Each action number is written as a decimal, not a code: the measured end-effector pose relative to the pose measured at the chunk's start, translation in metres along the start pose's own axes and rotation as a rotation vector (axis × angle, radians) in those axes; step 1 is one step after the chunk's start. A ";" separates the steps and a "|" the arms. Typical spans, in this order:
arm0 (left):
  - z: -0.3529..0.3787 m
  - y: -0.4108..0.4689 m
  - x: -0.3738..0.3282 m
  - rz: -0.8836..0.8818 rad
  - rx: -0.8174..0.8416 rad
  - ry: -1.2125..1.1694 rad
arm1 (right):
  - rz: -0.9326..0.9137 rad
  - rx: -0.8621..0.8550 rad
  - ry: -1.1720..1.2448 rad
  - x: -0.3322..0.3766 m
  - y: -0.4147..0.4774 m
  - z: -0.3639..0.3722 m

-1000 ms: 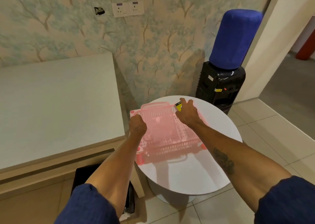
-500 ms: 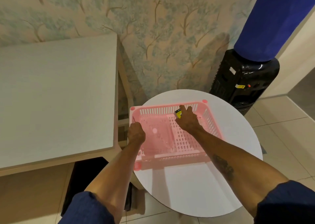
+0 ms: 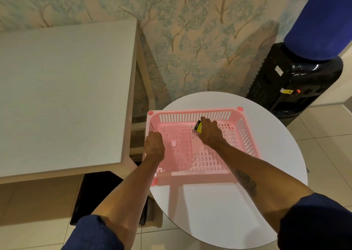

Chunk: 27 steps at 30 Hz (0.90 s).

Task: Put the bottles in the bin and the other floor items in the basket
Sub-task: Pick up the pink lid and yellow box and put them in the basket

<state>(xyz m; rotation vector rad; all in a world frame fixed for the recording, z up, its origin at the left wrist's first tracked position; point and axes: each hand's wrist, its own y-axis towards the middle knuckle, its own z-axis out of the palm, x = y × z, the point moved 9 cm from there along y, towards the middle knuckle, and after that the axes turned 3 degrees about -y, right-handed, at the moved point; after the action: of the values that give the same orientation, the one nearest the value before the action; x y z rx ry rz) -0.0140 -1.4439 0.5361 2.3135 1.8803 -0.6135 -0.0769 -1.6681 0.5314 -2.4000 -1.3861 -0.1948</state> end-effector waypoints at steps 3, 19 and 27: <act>0.000 0.001 -0.003 0.041 0.010 0.072 | -0.028 0.018 -0.032 0.003 0.009 0.006; 0.085 -0.002 0.000 0.261 0.426 0.145 | -0.165 -0.033 -0.196 0.017 0.027 0.014; 0.081 -0.002 -0.005 0.255 0.405 0.149 | -0.150 -0.040 -0.131 0.010 0.022 0.013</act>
<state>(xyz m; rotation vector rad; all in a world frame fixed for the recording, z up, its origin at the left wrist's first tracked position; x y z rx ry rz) -0.0365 -1.4742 0.4642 2.8642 1.5912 -0.8770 -0.0541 -1.6654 0.5172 -2.3784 -1.6381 -0.1057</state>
